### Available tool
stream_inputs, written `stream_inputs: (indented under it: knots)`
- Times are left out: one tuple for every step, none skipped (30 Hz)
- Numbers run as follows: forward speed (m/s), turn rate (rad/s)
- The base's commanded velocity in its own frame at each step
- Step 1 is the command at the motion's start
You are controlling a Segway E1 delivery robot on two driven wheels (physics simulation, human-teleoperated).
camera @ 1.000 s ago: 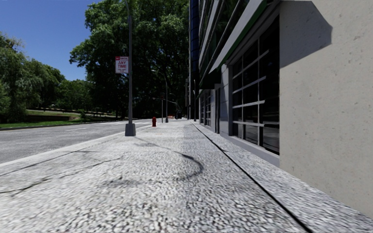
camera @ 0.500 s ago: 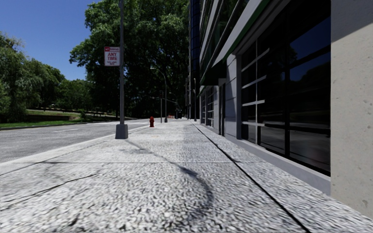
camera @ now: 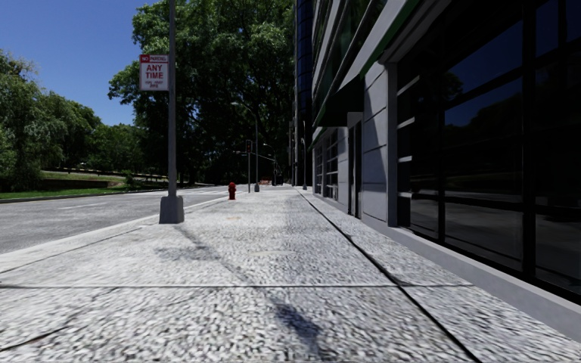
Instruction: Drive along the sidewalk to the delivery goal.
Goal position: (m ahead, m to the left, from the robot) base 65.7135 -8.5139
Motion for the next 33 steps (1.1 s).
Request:
stream_inputs:
  knots:
    - [2.0, 0.0]
    - [2.0, 0.0]
    - [2.0, 0.0]
    - [2.0, 0.0]
    - [2.0, 0.0]
    - [2.0, 0.0]
    - [2.0, 0.0]
    - [2.0, 0.0]
    - [2.0, 0.0]
    - [2.0, 0.0]
    - [2.0, 0.0]
    - [2.0, 0.0]
    - [2.0, 0.0]
    - [2.0, 0.0]
    - [2.0, 0.0]
    - [2.0, 0.0]
    - [2.0, 0.0]
    - [2.0, 0.0]
    - [2.0, 0.0]
    - [2.0, 0.0]
    - [2.0, 0.0]
    - [2.0, 0.0]
    - [2.0, 0.0]
    - [2.0, 0.0]
    - [2.0, 0.0]
    - [2.0, 0.0]
    - [2.0, 0.0]
    - [2.0, 0.0]
    - [2.0, 0.0]
    - [2.0, 0.0]
    - [2.0, 0.0]
    - [2.0, 0.0]
    - [2.0, 0.0]
